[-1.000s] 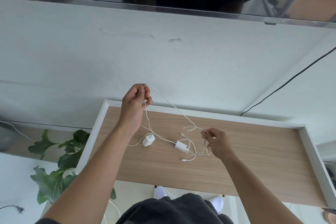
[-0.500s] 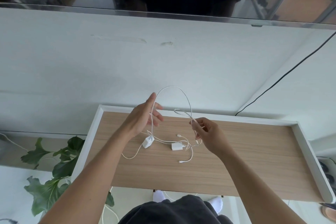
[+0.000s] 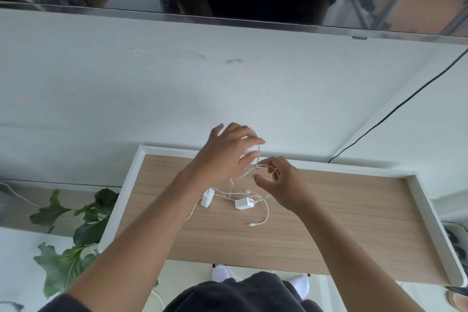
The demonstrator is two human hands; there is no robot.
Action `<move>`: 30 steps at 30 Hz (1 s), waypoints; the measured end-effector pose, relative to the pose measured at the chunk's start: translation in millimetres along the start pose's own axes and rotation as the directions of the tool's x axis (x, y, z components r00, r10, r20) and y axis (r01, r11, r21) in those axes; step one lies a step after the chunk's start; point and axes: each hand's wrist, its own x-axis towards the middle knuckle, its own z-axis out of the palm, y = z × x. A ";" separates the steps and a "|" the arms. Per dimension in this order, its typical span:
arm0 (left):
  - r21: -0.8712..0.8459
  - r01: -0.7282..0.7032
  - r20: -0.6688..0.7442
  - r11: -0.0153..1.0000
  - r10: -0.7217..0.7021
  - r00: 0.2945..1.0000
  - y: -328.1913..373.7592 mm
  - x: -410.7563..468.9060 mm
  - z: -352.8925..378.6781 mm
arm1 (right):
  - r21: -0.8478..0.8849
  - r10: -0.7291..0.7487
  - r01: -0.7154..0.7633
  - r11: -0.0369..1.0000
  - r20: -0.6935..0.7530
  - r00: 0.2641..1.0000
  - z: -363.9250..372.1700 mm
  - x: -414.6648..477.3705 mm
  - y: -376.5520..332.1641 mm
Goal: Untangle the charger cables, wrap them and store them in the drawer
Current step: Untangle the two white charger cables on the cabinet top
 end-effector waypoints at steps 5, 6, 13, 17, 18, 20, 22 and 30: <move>0.162 0.346 0.212 0.924 -0.375 0.902 9.1 -0.8 11.6 | 0.035 -0.073 0.074 0.997 -0.020 0.997 3.8 -0.9 2.5; 0.067 0.402 0.219 0.913 -0.407 0.887 7.7 -1.0 15.9 | 0.052 -0.082 0.083 0.995 -0.019 0.996 4.1 -2.1 2.5; -0.733 0.487 0.175 0.475 -0.561 0.810 5.3 0.1 17.3 | 0.072 -0.082 0.087 0.994 -0.062 0.995 10.1 -5.2 7.8; -0.841 0.371 0.082 0.394 -0.585 0.807 9.8 6.8 4.2 | -0.012 -0.010 0.010 1.000 -0.048 0.999 13.6 -2.3 18.7; -0.855 0.343 0.059 0.388 -0.584 0.809 10.9 8.3 0.4 | -0.030 -0.005 0.003 1.000 -0.042 0.999 14.2 -2.0 21.8; -0.904 0.264 0.020 0.337 -0.583 0.812 14.4 11.6 -10.3 | -0.044 0.028 -0.029 0.999 -0.018 0.999 15.0 -3.3 26.1; -0.951 0.162 -0.025 0.263 -0.589 0.808 16.7 16.5 -22.7 | -0.063 0.071 -0.071 0.995 -0.007 0.997 18.0 -4.9 34.7; -0.968 0.020 -0.155 0.251 -0.655 0.739 3.6 19.0 -55.6 | -0.117 0.204 -0.199 0.973 0.033 0.978 22.3 -7.9 73.1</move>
